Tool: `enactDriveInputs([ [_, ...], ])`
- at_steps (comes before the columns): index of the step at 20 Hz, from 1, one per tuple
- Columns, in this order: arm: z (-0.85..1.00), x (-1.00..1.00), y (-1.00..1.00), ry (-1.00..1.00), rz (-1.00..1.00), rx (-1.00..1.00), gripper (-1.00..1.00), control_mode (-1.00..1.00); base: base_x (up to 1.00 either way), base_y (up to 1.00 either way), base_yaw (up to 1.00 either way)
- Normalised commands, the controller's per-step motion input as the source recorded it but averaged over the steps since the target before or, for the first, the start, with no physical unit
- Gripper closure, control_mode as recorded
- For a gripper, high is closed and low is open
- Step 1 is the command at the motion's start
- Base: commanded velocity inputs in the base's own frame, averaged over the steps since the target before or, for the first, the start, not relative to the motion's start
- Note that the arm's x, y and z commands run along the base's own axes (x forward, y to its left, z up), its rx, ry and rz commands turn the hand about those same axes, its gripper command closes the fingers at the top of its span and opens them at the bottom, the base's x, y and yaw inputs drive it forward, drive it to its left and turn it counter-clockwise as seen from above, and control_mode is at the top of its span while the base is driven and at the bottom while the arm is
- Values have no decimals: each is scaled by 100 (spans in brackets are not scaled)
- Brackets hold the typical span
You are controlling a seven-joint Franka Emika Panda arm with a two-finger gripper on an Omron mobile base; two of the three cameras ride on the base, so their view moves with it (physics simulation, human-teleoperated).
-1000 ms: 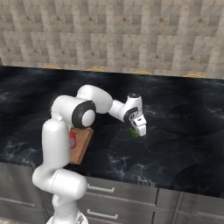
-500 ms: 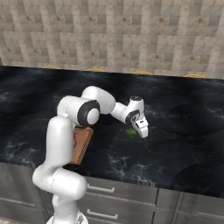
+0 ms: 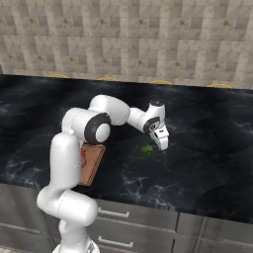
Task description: Place the avocado, onion, tomato, and bell pepper on the cutting board.
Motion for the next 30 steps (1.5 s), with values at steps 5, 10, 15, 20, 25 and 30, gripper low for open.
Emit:
enactDriveInputs([
  [5,-4,-1,10,2,0,1,-100,-100,0,0,0],
  [10,-14,-8,42,4,-3,-1,-100,-100,0,0,0],
  [15,-1,-19,0,0,-1,0,-100,-100,0,0,0],
  [20,-12,-30,0,1,-1,-1,-100,-100,0,0,0],
  [25,-10,-5,17,6,0,-1,-100,-100,0,0,0],
  [30,-11,0,23,4,0,-4,-100,-100,0,0,0],
])
